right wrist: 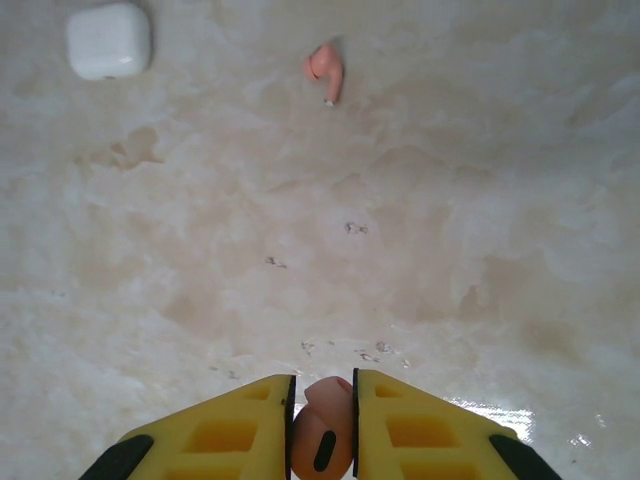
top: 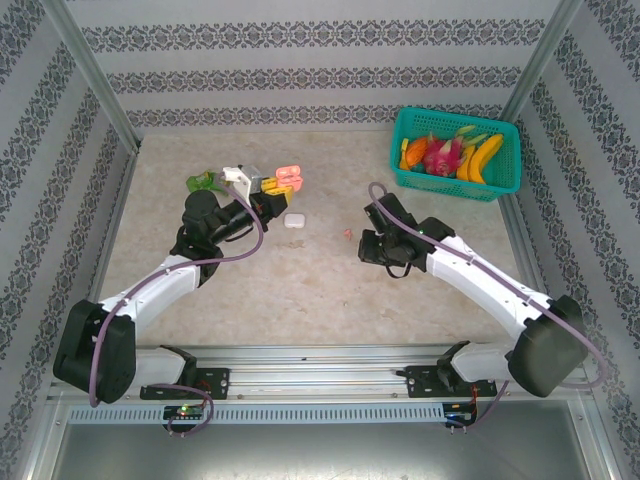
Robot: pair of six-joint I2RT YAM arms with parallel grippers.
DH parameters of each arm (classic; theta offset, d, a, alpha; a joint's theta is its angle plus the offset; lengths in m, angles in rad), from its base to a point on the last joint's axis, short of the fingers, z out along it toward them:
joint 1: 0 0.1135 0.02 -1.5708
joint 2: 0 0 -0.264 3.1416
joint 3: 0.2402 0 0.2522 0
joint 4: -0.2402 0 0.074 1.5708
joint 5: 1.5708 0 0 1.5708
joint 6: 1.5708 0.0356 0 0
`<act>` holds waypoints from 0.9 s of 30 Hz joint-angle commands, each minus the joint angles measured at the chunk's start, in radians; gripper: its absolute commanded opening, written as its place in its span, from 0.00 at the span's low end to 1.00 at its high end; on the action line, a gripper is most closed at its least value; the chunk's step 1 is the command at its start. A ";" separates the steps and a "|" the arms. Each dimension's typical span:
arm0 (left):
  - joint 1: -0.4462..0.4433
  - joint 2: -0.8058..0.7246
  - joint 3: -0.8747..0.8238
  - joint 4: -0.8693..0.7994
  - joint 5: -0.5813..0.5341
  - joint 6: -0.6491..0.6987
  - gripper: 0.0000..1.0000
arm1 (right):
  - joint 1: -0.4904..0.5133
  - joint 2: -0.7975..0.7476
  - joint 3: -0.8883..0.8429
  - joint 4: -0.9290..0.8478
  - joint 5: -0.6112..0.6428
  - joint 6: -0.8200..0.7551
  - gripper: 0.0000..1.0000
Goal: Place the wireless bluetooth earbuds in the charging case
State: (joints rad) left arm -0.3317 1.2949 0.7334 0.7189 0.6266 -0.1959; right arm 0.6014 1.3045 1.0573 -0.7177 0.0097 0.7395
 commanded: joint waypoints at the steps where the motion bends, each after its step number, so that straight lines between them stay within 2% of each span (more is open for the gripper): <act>1: 0.008 0.012 0.026 0.058 0.059 -0.021 0.00 | -0.016 -0.040 0.022 0.009 -0.003 0.036 0.19; 9: -0.022 0.054 0.046 0.054 0.166 0.000 0.00 | -0.029 -0.076 0.143 0.022 -0.029 0.059 0.19; 20: -0.082 0.088 0.071 0.039 0.153 0.091 0.00 | -0.063 -0.030 0.390 0.092 -0.101 0.075 0.18; 24: -0.113 0.103 0.096 0.045 0.096 0.123 0.00 | -0.067 -0.013 0.448 0.145 -0.119 0.096 0.18; 27: -0.146 0.102 0.111 0.048 -0.019 0.179 0.00 | -0.067 -0.007 0.466 0.193 -0.122 0.118 0.18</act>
State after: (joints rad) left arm -0.4461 1.3968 0.8021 0.7326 0.7002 -0.0925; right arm 0.5449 1.2861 1.4906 -0.5919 -0.0906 0.8249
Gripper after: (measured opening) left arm 0.212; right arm 0.185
